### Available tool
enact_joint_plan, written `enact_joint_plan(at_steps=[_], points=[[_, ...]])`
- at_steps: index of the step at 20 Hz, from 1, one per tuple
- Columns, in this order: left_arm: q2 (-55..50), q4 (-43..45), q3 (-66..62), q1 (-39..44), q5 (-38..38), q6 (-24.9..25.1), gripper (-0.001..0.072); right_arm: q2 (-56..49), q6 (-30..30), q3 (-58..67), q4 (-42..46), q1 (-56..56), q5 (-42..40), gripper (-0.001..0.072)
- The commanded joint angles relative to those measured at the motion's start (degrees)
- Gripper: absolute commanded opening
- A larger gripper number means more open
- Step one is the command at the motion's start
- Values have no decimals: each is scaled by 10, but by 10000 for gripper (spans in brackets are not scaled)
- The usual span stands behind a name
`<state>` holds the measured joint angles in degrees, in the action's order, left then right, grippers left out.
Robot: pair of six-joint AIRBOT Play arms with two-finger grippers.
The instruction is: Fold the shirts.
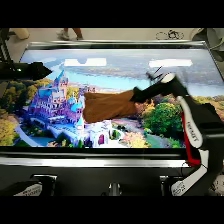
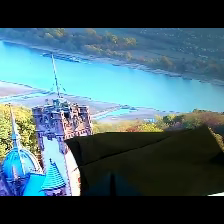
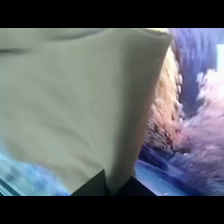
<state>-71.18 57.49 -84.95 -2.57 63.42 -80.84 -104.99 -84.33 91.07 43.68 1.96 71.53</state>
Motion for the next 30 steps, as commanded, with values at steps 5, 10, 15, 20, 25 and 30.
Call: enact_joint_plan(at_steps=[5,10,15,20,25,30], points=[[0,0,0,2,-8,16,25,179,-77,58,84,-278,96,23],[0,0,0,2,-21,25,25,256,-100,59,105,-431,154,24],[0,0,0,2,-20,31,25,301,-147,59,109,-528,171,24],[0,-1,0,2,-20,40,25,325,-182,57,180,-574,248,23],[0,-7,0,5,-21,42,25,382,-176,-99,416,-574,318,23],[0,-20,0,13,-19,44,25,440,-186,-328,455,-574,242,24]])
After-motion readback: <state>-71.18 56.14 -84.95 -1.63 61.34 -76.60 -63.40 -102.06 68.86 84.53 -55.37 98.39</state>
